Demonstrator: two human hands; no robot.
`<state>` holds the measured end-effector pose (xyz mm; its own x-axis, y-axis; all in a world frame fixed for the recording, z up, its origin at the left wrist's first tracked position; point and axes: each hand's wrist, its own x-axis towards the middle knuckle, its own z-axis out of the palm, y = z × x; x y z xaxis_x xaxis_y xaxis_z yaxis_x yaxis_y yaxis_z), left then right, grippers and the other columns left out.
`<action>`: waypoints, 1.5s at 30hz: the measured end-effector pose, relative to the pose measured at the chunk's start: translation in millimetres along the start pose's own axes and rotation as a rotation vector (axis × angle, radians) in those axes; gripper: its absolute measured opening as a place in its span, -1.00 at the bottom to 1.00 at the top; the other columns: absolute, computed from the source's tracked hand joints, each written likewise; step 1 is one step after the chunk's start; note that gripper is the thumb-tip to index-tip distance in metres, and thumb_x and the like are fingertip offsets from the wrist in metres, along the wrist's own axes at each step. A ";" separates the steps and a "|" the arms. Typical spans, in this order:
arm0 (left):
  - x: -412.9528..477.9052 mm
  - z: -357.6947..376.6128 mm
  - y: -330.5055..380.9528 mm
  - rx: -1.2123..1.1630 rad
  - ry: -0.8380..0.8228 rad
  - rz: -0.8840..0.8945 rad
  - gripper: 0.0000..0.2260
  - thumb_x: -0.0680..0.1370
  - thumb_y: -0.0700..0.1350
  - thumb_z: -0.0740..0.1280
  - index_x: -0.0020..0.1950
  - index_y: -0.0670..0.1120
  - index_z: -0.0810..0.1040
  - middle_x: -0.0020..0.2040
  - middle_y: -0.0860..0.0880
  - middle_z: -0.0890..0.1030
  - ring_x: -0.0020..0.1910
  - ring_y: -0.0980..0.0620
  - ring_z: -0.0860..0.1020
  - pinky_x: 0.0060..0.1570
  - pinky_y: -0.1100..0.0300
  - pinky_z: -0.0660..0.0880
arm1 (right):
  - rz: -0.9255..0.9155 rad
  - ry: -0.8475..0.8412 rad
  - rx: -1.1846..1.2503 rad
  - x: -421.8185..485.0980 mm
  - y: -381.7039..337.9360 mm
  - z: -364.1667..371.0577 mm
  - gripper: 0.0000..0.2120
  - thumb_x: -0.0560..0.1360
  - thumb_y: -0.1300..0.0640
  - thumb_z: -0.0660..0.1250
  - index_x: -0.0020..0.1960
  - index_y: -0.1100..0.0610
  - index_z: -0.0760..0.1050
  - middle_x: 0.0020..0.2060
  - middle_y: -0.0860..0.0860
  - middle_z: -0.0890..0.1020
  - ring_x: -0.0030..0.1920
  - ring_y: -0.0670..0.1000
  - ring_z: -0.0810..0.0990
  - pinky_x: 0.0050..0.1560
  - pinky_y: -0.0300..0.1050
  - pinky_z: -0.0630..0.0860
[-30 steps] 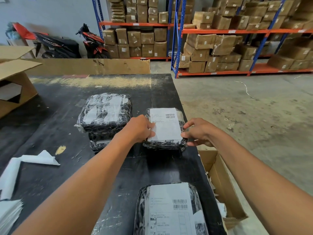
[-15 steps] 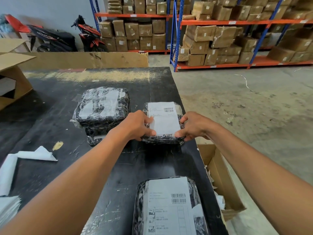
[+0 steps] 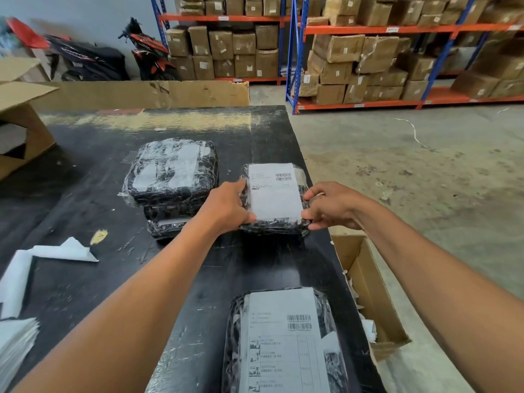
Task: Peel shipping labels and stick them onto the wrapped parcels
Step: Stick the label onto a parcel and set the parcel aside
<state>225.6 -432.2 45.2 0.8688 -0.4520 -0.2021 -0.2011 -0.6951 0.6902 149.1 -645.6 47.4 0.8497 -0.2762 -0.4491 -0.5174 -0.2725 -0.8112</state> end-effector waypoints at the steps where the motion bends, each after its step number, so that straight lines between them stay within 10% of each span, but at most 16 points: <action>1: 1.0 1.0 -2.0 -0.002 0.007 -0.021 -0.46 0.46 -0.28 0.47 0.40 -0.12 0.39 -0.20 -0.07 0.50 -0.20 -0.04 0.50 0.05 -0.04 0.59 | 0.005 0.016 0.035 -1.2 1.2 -0.6 -0.71 0.48 0.41 0.41 0.11 0.14 0.49 0.03 0.13 0.56 -0.12 0.06 0.62 -0.07 -0.02 0.67; 4: 7.0 4.1 -2.5 -0.044 0.038 -0.100 -0.71 0.46 -0.28 0.36 -0.22 -0.02 0.27 -0.24 -0.11 0.44 -0.21 -0.07 0.46 -0.16 0.01 0.55 | -0.010 0.165 0.069 -1.4 0.3 6.9 -0.79 0.51 0.03 0.43 0.03 0.14 0.53 -0.25 0.04 0.54 -0.27 -0.01 0.53 -0.14 -0.04 0.64; 8: 10.9 16.2 12.3 -0.006 0.208 -0.125 -0.69 0.60 0.07 0.23 -0.08 -0.18 0.45 -0.15 -0.15 0.54 -0.18 -0.12 0.53 -0.18 0.10 0.47 | -0.015 0.394 -0.069 16.3 1.2 36.5 -0.14 0.37 -0.48 0.21 0.33 0.21 0.40 0.15 0.14 0.61 0.09 0.20 0.61 0.04 0.04 0.56; 12: 19.0 42.7 15.8 0.008 0.396 -0.181 -0.55 0.66 0.04 0.14 0.39 -0.26 0.23 0.37 -0.28 0.37 0.32 -0.29 0.37 0.21 -0.08 0.33 | -0.111 0.578 -0.237 27.6 13.6 56.1 -0.50 0.61 -0.22 0.12 0.28 0.19 0.33 0.16 0.18 0.58 0.12 0.25 0.54 -0.09 0.00 0.34; 18: 27.2 66.2 11.8 0.094 0.561 -0.150 -0.70 0.67 -0.14 0.07 0.33 -0.30 0.27 0.36 -0.29 0.35 0.32 -0.27 0.31 0.30 -0.02 0.19 | -0.124 0.604 -0.214 33.4 19.7 56.3 -0.67 0.65 -0.12 0.04 0.15 0.14 0.33 -0.02 0.14 0.54 -0.05 0.20 0.48 -0.12 0.02 0.30; 26: 32.9 46.1 3.3 -0.285 0.333 -0.180 -0.58 0.66 0.05 0.12 0.39 -0.21 0.38 0.30 -0.19 0.51 0.22 -0.21 0.49 -0.02 0.08 0.35 | -0.038 0.464 -0.035 40.6 13.3 57.5 -0.48 0.61 -0.15 -0.03 0.43 0.11 0.32 0.34 0.23 0.38 0.28 0.25 0.40 0.27 0.14 0.38; 32: 12.8 37.1 15.7 -0.469 0.350 0.000 -0.55 0.68 -0.01 0.16 0.52 -0.15 0.24 0.31 0.01 0.43 0.18 0.02 0.42 0.11 0.13 0.33 | -0.129 0.436 0.096 22.0 7.7 52.1 -0.56 0.64 -0.07 -0.01 0.40 0.14 0.29 0.23 0.16 0.44 0.10 0.16 0.45 -0.07 -0.01 0.36; 35: 1.6 24.7 27.0 -0.512 0.353 0.092 -0.59 0.67 0.00 0.18 0.47 -0.11 0.24 0.17 0.06 0.40 -0.07 0.17 0.43 -0.07 0.17 0.35 | -0.231 0.440 0.159 13.5 -1.9 41.0 -0.74 0.63 -0.03 0.02 0.18 0.10 0.33 -0.09 0.02 0.47 -0.05 0.11 0.43 -0.27 -0.06 0.29; 38: -5.2 17.9 34.6 -0.525 0.361 0.110 -0.70 0.66 0.00 0.19 0.33 -0.10 0.31 -0.01 0.04 0.42 -0.22 0.17 0.38 -0.23 0.22 0.34 | -0.251 0.454 0.193 1.7 -11.7 34.1 -0.65 0.63 -0.03 0.04 0.25 0.17 0.38 0.00 0.04 0.52 -0.03 0.09 0.46 -0.23 -0.07 0.31; 45: -27.7 38.5 20.5 -0.599 0.442 0.047 -0.64 0.60 0.09 0.28 0.33 0.00 0.33 0.17 0.07 0.45 0.15 0.02 0.43 0.07 0.11 0.32 | -0.242 0.474 0.125 -19.8 -5.4 41.7 -0.61 0.63 -0.07 0.07 0.23 0.19 0.44 0.02 0.07 0.54 -0.11 0.06 0.47 -0.34 -0.12 0.26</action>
<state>180.0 -455.5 38.2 0.9917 -0.1187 0.0484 -0.0716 -0.1992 0.9773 139.3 -600.2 45.1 0.7890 -0.6124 -0.0499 -0.2724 -0.2758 -0.9218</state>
